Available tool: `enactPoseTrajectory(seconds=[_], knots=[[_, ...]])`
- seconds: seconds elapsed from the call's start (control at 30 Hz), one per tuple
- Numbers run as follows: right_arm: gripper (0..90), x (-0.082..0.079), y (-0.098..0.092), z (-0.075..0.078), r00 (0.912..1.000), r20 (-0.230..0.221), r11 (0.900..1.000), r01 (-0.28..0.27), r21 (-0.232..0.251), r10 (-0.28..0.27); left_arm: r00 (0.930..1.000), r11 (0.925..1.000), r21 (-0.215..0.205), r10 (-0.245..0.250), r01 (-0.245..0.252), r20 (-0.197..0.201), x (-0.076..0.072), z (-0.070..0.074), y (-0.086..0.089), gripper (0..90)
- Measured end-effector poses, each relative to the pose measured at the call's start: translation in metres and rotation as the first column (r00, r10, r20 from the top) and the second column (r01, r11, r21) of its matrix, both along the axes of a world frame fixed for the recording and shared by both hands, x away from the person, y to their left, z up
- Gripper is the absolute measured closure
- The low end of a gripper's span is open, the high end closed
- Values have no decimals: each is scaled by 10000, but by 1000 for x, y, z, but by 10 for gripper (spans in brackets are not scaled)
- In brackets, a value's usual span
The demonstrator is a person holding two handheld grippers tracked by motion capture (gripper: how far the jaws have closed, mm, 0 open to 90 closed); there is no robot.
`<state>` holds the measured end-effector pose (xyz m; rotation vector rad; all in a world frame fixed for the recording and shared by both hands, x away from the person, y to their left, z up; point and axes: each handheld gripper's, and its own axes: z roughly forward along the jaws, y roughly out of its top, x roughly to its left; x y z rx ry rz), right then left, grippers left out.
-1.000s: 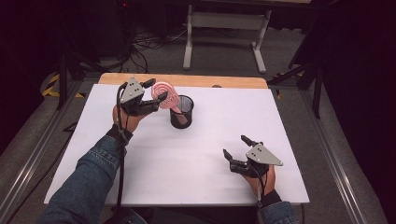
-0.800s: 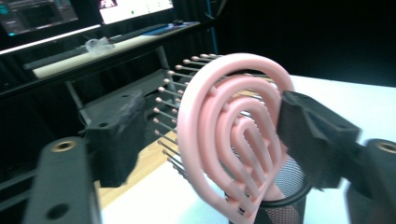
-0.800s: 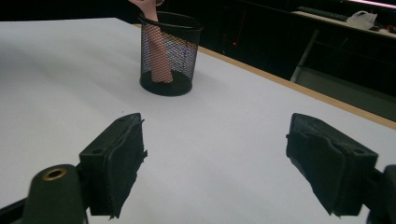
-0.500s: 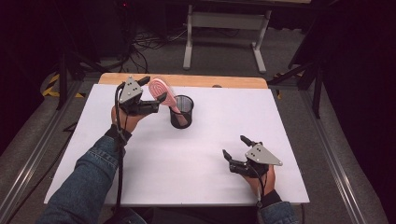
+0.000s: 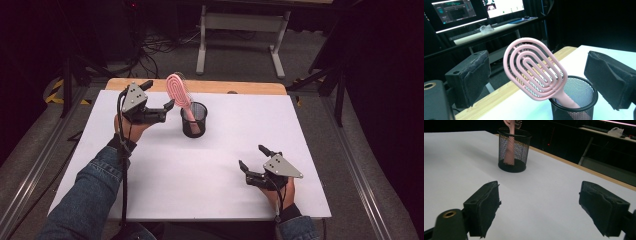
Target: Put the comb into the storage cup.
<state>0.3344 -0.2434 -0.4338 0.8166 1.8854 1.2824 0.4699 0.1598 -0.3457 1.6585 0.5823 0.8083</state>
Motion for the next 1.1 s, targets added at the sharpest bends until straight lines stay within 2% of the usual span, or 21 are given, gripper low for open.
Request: enactPoseTrajectory(seconds=[0.27,0.67,1.1], knots=[[129,-1,0,1,9998,200,10000,66,42,-67,9998,9998,177,-49,45,208,-5,0,2,75],[115,-2,0,2,9995,273,9999,125,43,-126,9995,9994,284,-190,183,266,-11,1,4,76],[102,-3,0,2,9992,374,9998,99,188,-106,9990,9977,599,-328,309,318,-18,0,4,76]])
